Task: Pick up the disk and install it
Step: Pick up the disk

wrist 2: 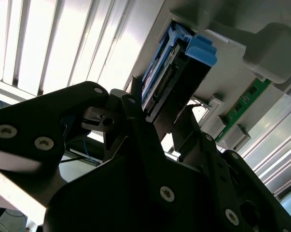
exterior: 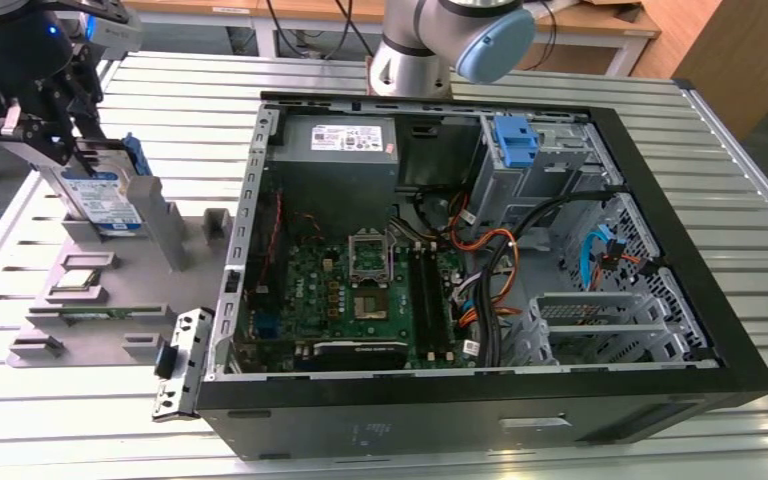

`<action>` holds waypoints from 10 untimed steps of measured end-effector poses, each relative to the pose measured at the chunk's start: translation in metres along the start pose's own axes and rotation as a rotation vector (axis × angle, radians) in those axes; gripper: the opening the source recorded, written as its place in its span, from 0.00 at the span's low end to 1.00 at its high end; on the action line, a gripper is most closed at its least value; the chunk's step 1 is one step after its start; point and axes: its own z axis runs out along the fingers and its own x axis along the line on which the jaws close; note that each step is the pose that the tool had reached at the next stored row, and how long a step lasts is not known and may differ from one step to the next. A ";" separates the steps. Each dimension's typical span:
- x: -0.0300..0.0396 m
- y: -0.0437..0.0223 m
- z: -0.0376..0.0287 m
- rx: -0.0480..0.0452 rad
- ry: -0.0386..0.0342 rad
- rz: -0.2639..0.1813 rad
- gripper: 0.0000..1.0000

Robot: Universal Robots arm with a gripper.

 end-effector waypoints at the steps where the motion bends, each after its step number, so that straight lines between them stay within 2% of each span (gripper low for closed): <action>1: 0.0001 0.0000 0.0000 0.0000 0.0001 0.000 0.51; 10: 0.0002 0.0000 0.0000 0.0000 0.0000 0.000 0.49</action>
